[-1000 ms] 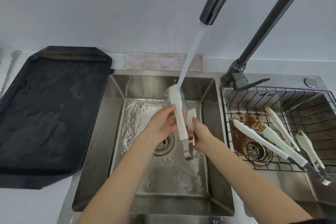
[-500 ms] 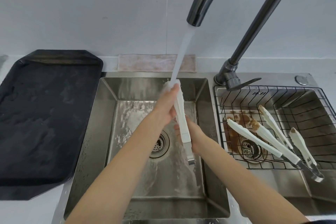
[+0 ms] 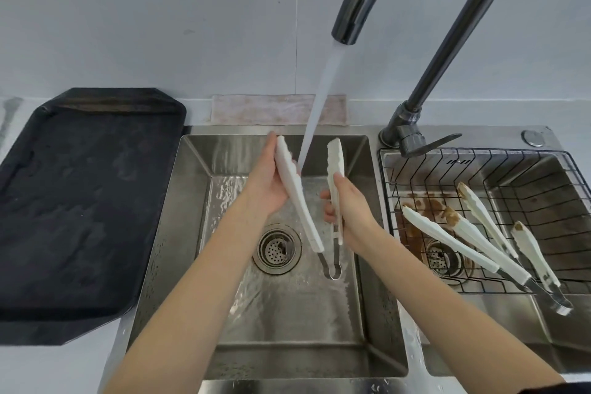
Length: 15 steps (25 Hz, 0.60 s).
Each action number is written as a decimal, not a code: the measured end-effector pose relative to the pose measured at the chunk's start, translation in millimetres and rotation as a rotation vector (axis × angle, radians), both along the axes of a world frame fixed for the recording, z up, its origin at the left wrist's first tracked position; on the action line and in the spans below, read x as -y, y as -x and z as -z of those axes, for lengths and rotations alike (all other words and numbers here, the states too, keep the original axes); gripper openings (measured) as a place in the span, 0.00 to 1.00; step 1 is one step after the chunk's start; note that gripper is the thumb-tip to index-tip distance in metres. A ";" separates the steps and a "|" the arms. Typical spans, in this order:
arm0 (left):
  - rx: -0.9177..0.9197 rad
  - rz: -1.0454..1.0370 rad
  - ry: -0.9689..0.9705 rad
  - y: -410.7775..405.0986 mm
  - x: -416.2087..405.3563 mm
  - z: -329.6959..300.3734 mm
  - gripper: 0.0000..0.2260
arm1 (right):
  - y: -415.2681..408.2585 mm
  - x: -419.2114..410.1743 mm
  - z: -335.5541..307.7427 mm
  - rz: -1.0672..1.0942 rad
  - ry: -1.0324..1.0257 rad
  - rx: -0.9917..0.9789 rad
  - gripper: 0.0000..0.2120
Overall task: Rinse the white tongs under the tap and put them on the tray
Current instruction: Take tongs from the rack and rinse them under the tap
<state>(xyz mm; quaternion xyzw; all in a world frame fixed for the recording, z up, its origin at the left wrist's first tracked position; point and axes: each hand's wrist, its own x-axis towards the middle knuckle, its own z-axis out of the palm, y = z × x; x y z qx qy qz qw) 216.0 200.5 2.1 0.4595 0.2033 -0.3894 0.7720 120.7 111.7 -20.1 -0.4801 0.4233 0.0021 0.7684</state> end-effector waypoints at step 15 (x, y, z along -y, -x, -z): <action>-0.055 -0.095 0.078 0.4 -48.2 24.1 0.09 | -27.4 -15.3 -28.4 -0.067 0.322 0.192 0.19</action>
